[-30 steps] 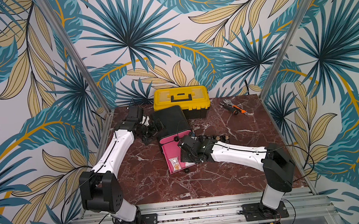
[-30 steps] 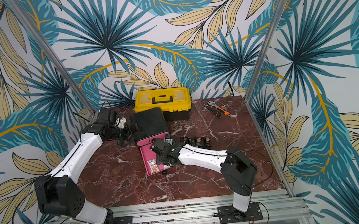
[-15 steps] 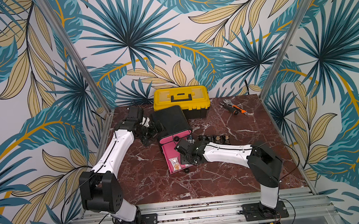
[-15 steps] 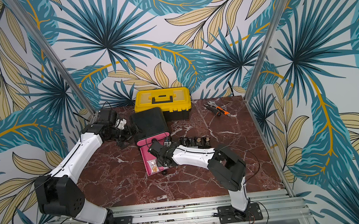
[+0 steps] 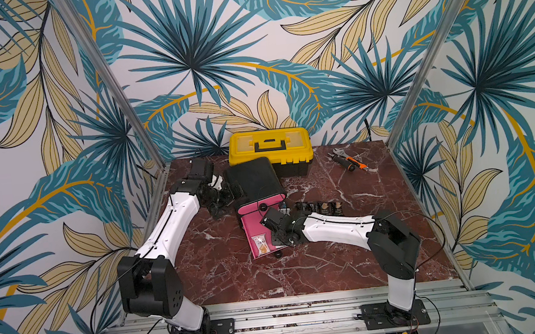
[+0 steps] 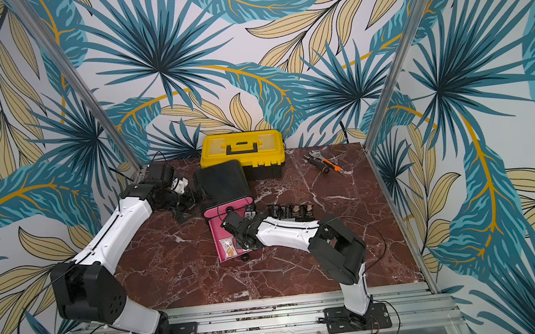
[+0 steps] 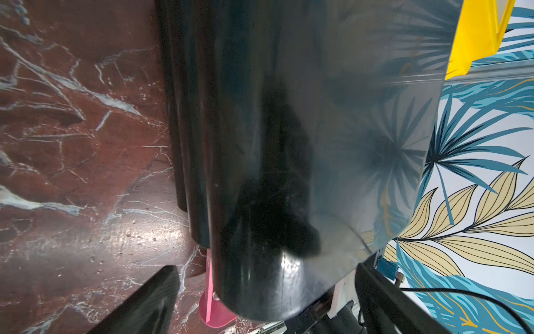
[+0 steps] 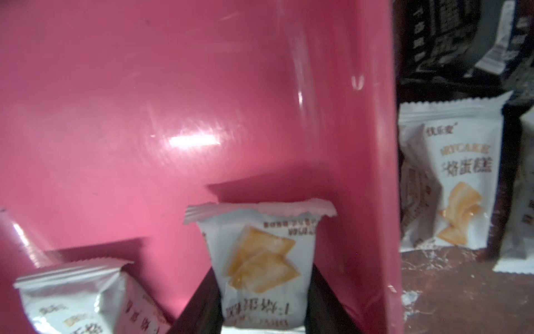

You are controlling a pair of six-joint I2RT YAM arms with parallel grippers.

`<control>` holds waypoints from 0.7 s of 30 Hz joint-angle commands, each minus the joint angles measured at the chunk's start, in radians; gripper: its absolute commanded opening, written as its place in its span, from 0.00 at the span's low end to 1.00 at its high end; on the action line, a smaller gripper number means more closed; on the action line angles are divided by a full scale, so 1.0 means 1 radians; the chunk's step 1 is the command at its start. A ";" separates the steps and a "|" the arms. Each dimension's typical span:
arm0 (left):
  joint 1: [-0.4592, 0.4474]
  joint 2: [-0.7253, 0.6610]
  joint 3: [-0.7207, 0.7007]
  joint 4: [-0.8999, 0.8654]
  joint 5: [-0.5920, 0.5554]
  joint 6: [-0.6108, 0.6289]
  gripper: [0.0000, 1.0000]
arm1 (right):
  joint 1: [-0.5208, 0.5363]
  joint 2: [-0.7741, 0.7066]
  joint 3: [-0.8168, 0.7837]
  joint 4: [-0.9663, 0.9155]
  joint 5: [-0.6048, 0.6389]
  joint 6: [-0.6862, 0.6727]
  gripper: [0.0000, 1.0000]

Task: Take the cookies out of the drawer
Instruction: Pick up the cookie from the drawer, then place the cookie at the center of the board.

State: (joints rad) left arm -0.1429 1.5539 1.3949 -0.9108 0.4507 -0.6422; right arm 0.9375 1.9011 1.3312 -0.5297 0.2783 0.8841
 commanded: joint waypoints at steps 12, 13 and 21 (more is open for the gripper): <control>-0.017 -0.068 0.105 -0.010 -0.057 0.004 1.00 | 0.015 -0.219 -0.069 -0.047 -0.078 -0.070 0.32; -0.023 -0.073 0.109 -0.017 -0.063 0.008 1.00 | 0.016 -0.233 -0.070 -0.058 -0.085 -0.074 0.32; -0.102 -0.135 0.112 -0.041 -0.141 0.030 1.00 | 0.014 -0.367 -0.082 -0.195 -0.081 -0.135 0.31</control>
State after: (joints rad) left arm -0.2211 1.4548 1.4631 -0.9398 0.3473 -0.6331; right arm 0.9482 1.5856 1.2758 -0.6292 0.1932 0.7906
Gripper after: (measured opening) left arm 0.999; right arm 0.436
